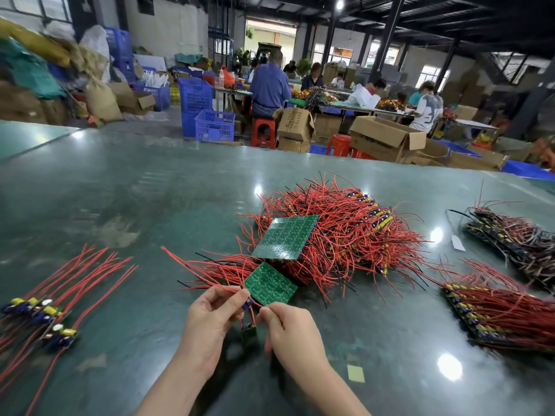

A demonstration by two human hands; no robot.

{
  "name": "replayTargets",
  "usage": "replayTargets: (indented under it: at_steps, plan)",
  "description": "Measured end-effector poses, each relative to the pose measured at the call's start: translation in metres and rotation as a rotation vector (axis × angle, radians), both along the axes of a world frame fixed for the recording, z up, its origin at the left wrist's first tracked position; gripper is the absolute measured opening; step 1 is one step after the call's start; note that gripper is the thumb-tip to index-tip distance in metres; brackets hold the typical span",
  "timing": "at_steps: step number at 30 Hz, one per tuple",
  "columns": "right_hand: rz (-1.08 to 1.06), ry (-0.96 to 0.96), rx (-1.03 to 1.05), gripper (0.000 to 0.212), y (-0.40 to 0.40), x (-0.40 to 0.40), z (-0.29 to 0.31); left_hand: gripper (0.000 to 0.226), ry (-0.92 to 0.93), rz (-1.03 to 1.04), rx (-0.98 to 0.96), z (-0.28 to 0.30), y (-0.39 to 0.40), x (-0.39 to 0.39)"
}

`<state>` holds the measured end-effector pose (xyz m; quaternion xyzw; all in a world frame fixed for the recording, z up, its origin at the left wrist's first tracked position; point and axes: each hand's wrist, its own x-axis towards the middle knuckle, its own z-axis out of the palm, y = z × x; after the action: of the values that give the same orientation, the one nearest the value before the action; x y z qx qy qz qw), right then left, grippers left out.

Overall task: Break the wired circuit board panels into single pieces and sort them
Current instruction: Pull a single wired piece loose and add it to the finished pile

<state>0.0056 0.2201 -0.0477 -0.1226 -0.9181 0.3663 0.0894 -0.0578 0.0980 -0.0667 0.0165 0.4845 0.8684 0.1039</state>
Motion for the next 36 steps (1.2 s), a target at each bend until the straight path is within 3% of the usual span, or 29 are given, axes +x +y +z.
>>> replayTargets:
  at_steps: [14, 19, 25, 31, 36]
  plan:
    - [0.068, -0.017, 0.186, 0.026, 0.007, -0.002, 0.003, 0.012, -0.065, 0.109, 0.128, 0.002, -0.007, -0.01]
    - [0.119, -0.035, -0.009, 0.025, 0.01, 0.001, 0.011, 0.009, -0.089, 0.138, 0.144, 0.003, -0.012, -0.013]
    - [0.106, -0.026, 0.015, 0.025, 0.014, 0.003, 0.016, 0.031, -0.14, 0.153, 0.172, 0.008, -0.016, -0.014]
    - [0.105, -0.019, 0.154, 0.025, 0.016, 0.003, 0.017, 0.019, -0.219, 0.196, 0.229, 0.008, -0.022, -0.018]
    - [0.232, -0.148, -0.003, 0.032, 0.021, 0.003, 0.015, 0.03, -0.237, 0.148, 0.279, 0.01, -0.024, -0.02]
